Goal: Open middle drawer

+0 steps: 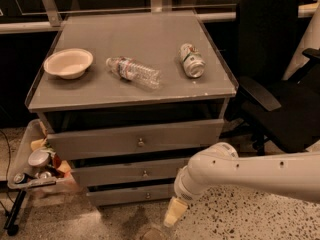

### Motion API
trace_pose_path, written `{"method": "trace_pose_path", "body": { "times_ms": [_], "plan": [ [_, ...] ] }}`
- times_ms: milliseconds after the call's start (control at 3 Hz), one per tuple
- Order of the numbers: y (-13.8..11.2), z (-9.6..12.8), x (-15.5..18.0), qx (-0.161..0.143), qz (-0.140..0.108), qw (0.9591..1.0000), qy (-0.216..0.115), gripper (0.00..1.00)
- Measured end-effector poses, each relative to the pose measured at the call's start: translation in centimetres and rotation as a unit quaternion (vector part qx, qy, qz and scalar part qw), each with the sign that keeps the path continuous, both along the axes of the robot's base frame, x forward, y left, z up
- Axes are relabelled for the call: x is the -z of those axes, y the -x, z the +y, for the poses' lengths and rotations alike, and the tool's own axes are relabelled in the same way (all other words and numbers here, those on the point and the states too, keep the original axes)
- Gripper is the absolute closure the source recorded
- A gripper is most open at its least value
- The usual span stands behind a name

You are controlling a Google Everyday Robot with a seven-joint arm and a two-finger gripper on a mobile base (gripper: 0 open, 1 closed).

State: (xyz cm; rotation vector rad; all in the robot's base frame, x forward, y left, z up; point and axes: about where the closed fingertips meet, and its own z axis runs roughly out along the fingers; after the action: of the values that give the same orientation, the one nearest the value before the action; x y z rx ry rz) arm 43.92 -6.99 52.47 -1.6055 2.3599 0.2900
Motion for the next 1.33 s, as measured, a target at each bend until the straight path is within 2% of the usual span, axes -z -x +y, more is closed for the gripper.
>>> {"method": "trace_pose_path", "body": {
  "times_ms": [333, 667, 1000, 1333],
  "plan": [
    [-2.5, 0.1, 3.9, 0.041, -0.025, 0.9987, -0.016, 0.0],
    [-5.7, -0.7, 5.1, 0.062, -0.059, 0.9961, -0.022, 0.0],
    [-8.3, -1.2, 5.4, 0.069, -0.085, 0.9938, -0.022, 0.0],
    [-10.1, -0.7, 6.7, 0.066, -0.094, 0.993, -0.026, 0.0]
  ]
}}
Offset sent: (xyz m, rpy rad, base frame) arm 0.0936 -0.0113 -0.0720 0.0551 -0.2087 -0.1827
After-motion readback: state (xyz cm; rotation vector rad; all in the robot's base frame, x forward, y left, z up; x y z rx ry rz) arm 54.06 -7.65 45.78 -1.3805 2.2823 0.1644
